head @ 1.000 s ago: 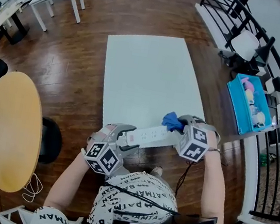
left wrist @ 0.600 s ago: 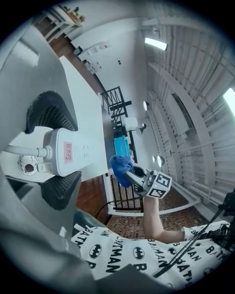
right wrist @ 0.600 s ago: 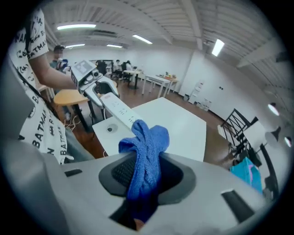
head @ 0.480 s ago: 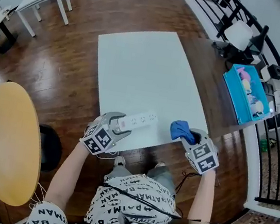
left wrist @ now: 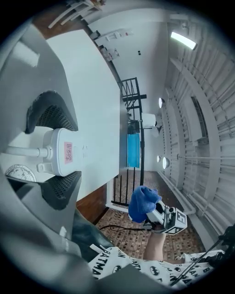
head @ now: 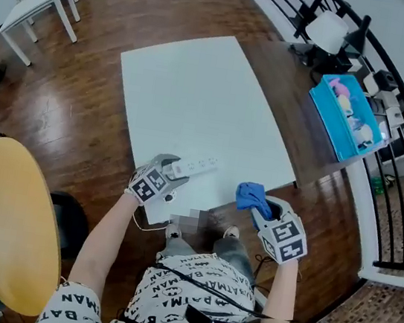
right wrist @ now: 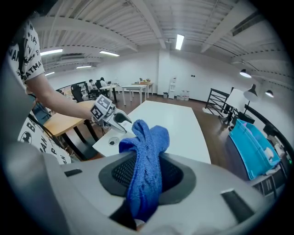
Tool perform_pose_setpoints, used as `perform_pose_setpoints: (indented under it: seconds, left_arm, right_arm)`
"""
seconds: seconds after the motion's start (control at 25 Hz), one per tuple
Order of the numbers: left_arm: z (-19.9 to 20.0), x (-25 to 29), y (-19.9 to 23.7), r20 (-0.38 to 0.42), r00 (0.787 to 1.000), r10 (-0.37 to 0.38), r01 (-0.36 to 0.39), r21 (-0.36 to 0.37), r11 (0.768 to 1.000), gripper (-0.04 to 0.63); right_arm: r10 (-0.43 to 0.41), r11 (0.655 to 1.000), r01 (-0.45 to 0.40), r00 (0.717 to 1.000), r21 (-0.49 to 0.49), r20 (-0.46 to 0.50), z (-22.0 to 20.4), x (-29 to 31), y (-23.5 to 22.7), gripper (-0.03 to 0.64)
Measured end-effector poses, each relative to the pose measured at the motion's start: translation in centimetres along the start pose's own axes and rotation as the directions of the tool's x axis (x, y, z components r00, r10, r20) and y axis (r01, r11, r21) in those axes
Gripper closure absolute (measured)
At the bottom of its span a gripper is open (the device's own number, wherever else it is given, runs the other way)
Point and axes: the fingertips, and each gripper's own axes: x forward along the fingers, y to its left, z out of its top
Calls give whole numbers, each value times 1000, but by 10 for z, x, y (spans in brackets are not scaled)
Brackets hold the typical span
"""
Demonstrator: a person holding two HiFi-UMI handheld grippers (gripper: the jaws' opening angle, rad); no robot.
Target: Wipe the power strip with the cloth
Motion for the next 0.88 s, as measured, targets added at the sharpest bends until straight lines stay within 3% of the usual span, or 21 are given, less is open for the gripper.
perform_pose_setpoints:
  seconds: [0.24, 0.64, 0.88]
  left_arm:
    - [-3, 21, 6, -9, 999, -36, 36, -9, 999, 316]
    - [-41, 45, 8, -162, 986, -46, 52, 31, 998, 316]
    - [-50, 53, 10, -212, 976, -43, 53, 42, 998, 314]
  right_arm:
    - [-29, 998, 29, 1000, 48, 4, -7, -7, -5, 497]
    - [-22, 997, 23, 1000, 69, -16, -12, 4, 1, 497]
    - [-15, 997, 16, 1000, 72, -15, -6, 12, -1, 497]
